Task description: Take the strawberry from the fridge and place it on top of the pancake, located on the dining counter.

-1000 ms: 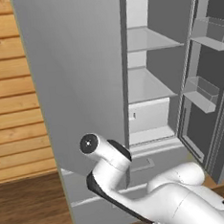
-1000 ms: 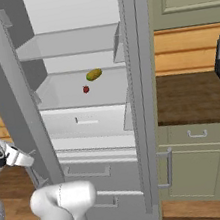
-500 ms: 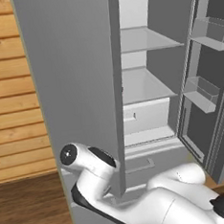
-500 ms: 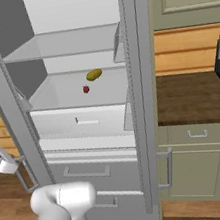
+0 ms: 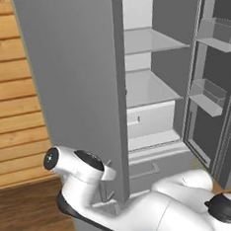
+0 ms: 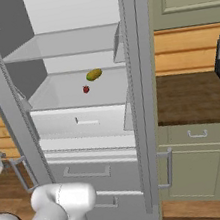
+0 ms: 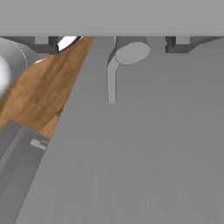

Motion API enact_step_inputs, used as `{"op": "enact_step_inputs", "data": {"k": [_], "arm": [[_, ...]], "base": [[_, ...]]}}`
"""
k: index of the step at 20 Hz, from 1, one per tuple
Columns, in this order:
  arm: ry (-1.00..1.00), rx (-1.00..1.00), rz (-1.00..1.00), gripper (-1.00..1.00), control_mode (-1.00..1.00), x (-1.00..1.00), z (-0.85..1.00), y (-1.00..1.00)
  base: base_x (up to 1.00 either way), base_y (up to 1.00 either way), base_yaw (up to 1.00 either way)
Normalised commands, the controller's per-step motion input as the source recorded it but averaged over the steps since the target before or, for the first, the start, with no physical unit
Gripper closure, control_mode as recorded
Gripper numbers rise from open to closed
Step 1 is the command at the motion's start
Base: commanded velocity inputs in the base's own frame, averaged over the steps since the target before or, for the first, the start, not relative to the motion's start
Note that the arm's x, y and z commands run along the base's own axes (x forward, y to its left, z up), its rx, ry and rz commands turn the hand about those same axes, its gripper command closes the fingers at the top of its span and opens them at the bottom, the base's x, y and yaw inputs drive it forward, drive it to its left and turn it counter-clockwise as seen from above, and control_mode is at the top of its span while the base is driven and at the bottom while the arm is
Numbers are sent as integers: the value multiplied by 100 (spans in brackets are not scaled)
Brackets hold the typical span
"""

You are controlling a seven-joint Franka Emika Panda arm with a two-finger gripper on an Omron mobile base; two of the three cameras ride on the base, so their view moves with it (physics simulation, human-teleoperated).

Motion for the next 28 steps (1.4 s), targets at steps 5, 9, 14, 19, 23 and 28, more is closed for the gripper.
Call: {"op": "enact_step_inputs", "data": {"k": [5, 9, 14, 19, 23, 28], "arm": [[0, 16, -1, -100, -100, -57, 56, -24], [0, 24, 9, -100, -100, -96, 48, -53], [5, 23, 23, -100, -100, -61, 93, -69], [4, 33, 26, -100, -100, -48, 97, -81], [0, 73, 12, -100, -100, 2, 31, -100], [3, 76, 16, -100, -100, 35, 26, -93]], "base": [[0, 0, 0], [0, 0, 0], [0, 0, 0], [0, 0, 0], [0, 0, 0], [0, 0, 0]]}}
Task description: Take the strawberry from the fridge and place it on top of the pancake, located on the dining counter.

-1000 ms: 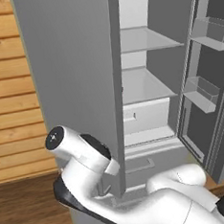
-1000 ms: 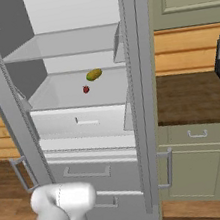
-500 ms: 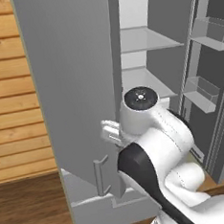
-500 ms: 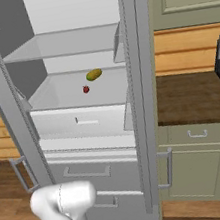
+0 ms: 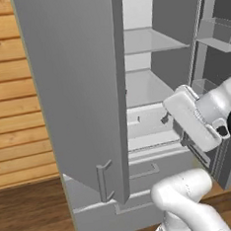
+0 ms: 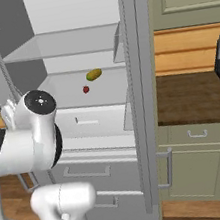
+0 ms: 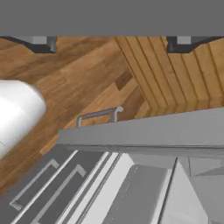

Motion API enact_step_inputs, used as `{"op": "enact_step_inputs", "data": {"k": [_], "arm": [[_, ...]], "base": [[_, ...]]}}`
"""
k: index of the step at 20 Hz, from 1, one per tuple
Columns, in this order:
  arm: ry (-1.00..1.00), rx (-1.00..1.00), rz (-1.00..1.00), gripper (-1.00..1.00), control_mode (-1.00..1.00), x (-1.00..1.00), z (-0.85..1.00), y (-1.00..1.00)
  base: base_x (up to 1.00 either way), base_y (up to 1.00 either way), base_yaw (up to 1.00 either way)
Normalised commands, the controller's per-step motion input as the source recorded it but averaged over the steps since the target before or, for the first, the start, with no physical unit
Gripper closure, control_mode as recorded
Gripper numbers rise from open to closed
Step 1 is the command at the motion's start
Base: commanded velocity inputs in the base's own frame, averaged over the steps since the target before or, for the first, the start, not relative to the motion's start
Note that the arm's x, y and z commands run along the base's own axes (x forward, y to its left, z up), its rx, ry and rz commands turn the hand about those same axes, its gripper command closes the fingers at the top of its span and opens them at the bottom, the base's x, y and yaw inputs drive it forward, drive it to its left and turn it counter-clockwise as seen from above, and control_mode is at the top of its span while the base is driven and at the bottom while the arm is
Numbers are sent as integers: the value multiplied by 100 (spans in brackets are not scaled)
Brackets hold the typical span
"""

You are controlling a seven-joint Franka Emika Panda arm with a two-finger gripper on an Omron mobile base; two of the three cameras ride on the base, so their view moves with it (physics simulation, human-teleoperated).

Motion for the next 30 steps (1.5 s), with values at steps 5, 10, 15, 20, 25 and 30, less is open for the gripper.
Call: {"op": "enact_step_inputs", "data": {"k": [5, 10, 15, 20, 25, 30], "arm": [[1, 56, 9, -100, -100, 59, 9, -30], [0, 38, 5, -100, -100, 79, 0, 4], [0, 4, 3, -100, -100, 71, -2, 33], [-3, 0, 5, -100, -100, 91, 0, 12], [-3, 0, 6, -100, -100, 88, 0, 28], [-11, -3, 7, -100, -100, 58, 0, 52]], "base": [[0, 0, 0], [0, 0, 0], [0, 0, 0], [0, 0, 0], [0, 0, 0], [0, 0, 0]]}}
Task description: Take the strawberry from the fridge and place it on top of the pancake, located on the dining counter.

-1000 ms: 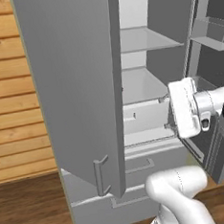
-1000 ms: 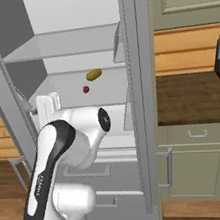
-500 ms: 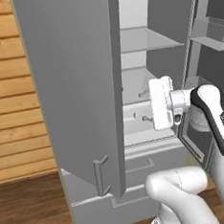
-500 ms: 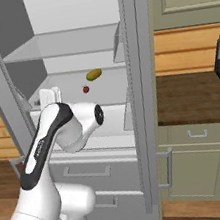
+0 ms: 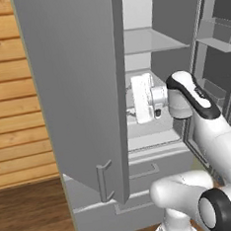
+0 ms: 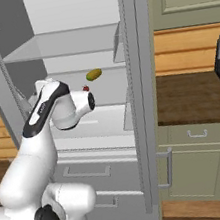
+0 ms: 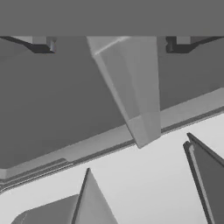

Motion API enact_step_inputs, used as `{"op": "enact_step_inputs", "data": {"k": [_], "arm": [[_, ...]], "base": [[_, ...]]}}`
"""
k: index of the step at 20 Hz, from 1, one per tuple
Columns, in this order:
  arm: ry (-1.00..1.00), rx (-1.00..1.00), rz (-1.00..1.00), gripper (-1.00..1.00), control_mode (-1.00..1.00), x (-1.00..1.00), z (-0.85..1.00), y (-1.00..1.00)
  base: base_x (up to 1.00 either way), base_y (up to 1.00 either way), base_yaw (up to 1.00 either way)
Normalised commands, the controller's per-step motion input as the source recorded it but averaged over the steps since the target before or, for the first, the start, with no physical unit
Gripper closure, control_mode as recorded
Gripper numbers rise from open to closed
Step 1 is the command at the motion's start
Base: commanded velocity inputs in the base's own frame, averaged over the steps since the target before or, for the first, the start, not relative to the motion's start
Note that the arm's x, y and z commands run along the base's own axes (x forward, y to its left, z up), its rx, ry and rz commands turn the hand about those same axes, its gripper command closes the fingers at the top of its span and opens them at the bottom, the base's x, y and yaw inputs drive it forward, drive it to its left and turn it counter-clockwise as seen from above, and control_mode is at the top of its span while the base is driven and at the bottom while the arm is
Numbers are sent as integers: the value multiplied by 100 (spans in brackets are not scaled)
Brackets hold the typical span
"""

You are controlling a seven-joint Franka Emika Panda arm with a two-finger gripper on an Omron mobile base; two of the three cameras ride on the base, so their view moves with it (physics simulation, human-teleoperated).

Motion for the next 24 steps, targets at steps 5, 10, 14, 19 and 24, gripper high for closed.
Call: {"op": "enact_step_inputs", "data": {"k": [5, 10, 14, 19, 24], "arm": [[-19, -6, 6, -100, -100, 18, 0, 54], [-20, -7, 5, -100, -100, -1, 0, 52], [-18, -11, 3, -100, -100, -29, 0, 58], [-15, -13, 0, -100, -100, -42, 0, 63], [-13, -12, 0, -100, -100, -34, 0, 58]], "base": [[0, 0, 0], [0, 0, 0], [0, 0, 0], [0, 0, 0], [0, 0, 0]]}}
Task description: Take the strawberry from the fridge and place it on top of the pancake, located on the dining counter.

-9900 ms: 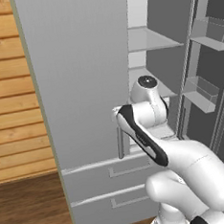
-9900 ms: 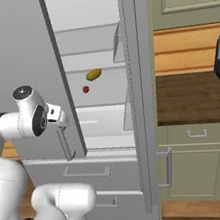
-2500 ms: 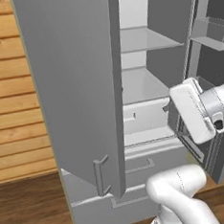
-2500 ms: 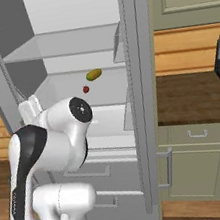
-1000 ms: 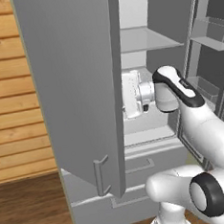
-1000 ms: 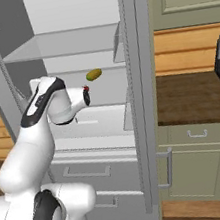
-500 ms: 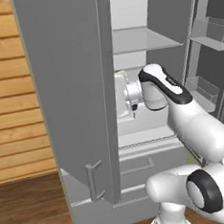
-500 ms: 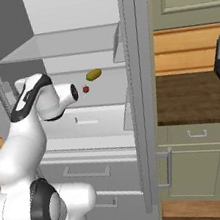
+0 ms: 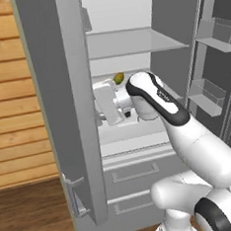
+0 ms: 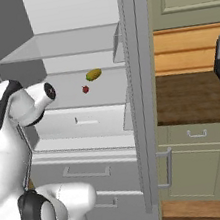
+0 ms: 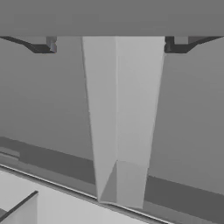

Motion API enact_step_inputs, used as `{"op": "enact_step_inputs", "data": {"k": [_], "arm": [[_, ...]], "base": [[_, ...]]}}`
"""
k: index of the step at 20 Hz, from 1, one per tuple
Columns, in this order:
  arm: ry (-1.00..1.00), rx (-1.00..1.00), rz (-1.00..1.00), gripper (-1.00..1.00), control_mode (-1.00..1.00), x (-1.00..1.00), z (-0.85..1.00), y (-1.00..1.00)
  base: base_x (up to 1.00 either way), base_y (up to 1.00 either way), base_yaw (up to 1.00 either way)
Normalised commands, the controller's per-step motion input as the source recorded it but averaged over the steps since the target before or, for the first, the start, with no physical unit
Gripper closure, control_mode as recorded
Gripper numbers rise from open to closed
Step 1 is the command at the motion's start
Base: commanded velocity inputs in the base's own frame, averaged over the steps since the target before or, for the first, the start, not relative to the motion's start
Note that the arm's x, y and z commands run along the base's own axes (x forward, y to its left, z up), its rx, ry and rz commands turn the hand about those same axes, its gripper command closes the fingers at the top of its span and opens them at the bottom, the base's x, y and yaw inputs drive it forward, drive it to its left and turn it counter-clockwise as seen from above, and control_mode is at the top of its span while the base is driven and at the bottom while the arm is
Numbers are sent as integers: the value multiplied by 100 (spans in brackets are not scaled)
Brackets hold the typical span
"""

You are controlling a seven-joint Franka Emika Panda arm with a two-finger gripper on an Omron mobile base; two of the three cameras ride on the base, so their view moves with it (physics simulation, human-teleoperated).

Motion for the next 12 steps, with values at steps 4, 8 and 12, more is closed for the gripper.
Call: {"op": "enact_step_inputs", "data": {"k": [4, 8, 12], "arm": [[-9, -10, 0, -100, -100, -22, 0, 50], [-4, -8, 0, -100, -100, -13, 0, 42], [0, -1, 0, -100, -100, 3, 0, 19]], "base": [[0, 0, 0], [0, 0, 0], [0, 0, 0]]}}
